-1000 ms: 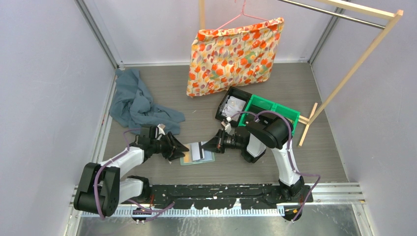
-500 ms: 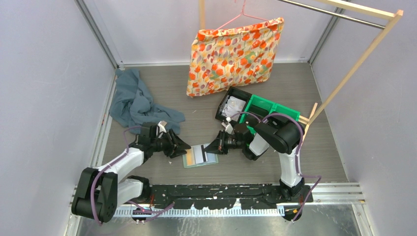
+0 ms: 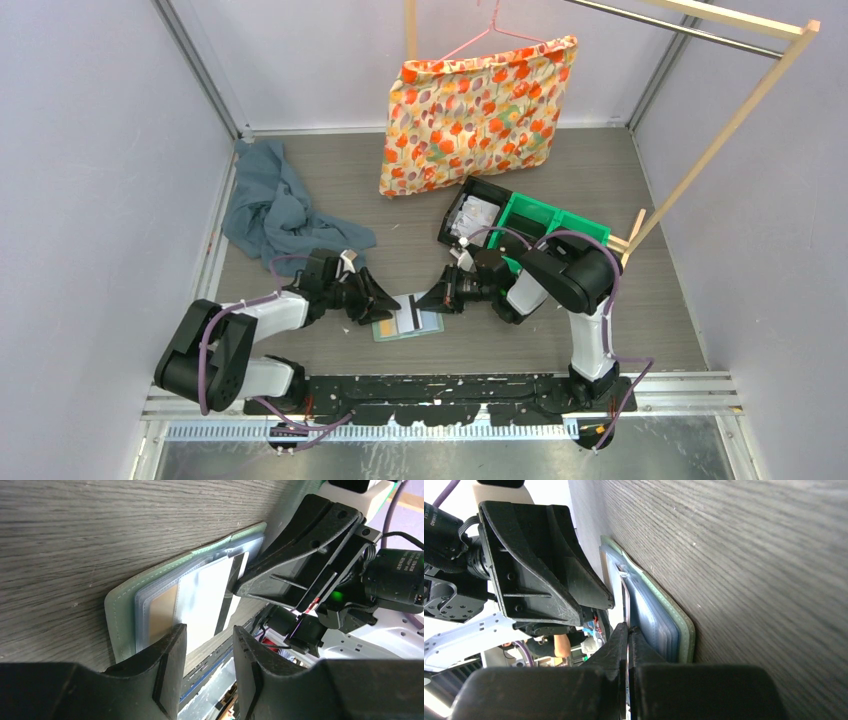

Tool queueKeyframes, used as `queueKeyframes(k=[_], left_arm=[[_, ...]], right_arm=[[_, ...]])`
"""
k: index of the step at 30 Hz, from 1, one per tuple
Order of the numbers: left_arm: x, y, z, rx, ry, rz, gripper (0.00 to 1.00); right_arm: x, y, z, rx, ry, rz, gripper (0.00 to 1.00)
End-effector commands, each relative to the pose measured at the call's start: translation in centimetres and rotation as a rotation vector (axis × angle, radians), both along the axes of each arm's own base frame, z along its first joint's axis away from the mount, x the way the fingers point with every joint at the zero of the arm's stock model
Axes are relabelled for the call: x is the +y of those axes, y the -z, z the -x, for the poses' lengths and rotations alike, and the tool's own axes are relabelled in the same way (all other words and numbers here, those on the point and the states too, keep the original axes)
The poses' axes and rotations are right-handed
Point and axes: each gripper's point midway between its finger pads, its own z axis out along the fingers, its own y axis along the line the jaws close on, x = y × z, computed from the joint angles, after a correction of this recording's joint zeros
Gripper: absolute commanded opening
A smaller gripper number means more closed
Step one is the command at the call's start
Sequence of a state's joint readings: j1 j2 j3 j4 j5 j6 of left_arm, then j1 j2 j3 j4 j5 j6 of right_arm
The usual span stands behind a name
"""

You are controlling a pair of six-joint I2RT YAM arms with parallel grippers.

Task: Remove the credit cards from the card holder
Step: Remove the credit card from the card holder.

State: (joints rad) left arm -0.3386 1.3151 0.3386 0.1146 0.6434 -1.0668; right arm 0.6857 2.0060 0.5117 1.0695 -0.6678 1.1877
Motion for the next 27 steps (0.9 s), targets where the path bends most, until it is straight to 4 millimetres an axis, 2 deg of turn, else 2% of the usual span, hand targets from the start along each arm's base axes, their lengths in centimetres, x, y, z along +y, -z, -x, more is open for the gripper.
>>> queueKeyframes(k=[1, 9, 18, 22, 27], left_arm=[[1.2, 1.6, -0.4, 0.015, -0.034, -0.114, 0.41], [3.3, 3.9, 0.6, 0.114, -0.069, -0.264, 0.41], [3.3, 4.2, 0.8, 0.130, -0.055, -0.267, 0.40], [3.1, 3.8, 0.5, 0.114, -0.047, -0.262, 0.40], [2.9, 3.5, 0.2, 0.101, -0.038, -0.253, 0.40]], right_arm=[[-1.4, 2.0, 1.0, 0.030, 0.006, 0.102, 0.01], [-2.6, 1.7, 1.6, -0.008, -0.024, 0.198, 0.01], [-4.9, 1.7, 2.5, -0.053, -0.062, 0.329, 0.01], [-6.0, 0.2, 2.2, -0.112, -0.083, 0.396, 0.01], [-7.5, -2.6, 1.5, -0.219, -0.110, 0.505, 0.01]])
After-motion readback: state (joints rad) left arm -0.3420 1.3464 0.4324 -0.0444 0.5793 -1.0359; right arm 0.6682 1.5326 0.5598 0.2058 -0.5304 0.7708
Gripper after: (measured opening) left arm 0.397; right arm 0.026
